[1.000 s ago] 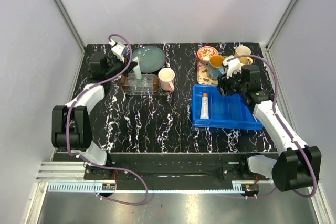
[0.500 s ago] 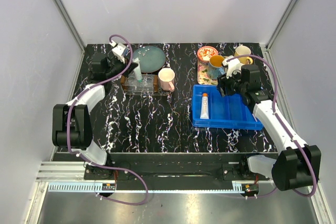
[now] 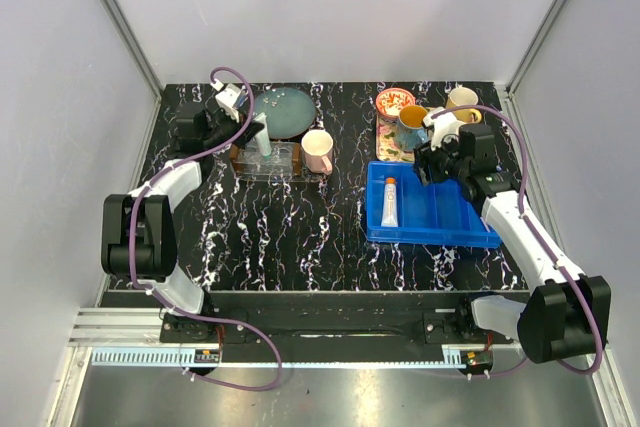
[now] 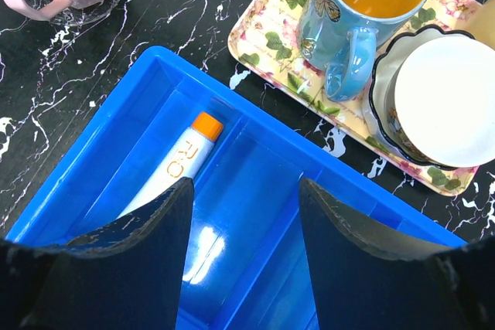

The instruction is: Prepare toiletry sets of a toothbrush and toothpaste on the tray

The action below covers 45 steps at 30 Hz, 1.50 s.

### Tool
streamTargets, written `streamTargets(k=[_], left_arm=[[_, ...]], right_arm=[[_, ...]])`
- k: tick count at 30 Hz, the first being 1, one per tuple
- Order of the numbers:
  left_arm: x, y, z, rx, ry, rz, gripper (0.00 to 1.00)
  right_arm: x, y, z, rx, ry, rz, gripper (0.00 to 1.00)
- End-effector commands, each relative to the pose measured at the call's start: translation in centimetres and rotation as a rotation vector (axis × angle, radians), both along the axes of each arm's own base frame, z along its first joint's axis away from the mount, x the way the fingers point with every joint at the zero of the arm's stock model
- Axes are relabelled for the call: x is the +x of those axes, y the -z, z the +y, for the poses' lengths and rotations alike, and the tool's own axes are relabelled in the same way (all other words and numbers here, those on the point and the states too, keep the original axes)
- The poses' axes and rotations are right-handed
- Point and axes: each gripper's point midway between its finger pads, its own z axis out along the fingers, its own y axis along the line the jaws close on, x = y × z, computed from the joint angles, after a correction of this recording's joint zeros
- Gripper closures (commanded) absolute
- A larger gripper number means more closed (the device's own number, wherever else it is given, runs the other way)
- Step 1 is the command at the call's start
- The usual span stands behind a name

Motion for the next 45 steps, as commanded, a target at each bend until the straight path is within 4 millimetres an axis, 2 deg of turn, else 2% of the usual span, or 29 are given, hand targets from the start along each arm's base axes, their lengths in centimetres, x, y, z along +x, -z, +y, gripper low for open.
streamTargets(k=[1,7,10,21,31,45], left_arm=[[0.8,-2.7,-0.2,-0.007,0.029,-0.113,1.0],[0.9,-2.6,-0.2,-0.01,0.028,-0.107,1.0],[1.0,-2.8,-0.2,-0.008,0.03,-0.111,1.0],[1.1,-2.5,-0.3,-0.009,0.032,-0.11,1.0],[1.6,-2.8,-0.3,-0.012,0.031,-0.116,1.0],[1.9,-1.6,-0.4,-0.008,0.04,-0.094,1.0]], right_arm=[[0.6,-1.1,0.5,0.019,-0.03,-0.045,0.37],[0.7,-1.3,0.2,0.007,-0.016,-0.035,0.38],[0.8,-1.4,0.1,0.001,-0.013,-0.029,0.41],[0.8,-1.7,-0.1,-0.013,-0.01,-0.039,0.4],[0.9,-1.1,0.0,-0.013,-0.014,-0.017,0.4],[0.9,-0.7,0.0,-0.015,-0.015,-0.007,0.4]])
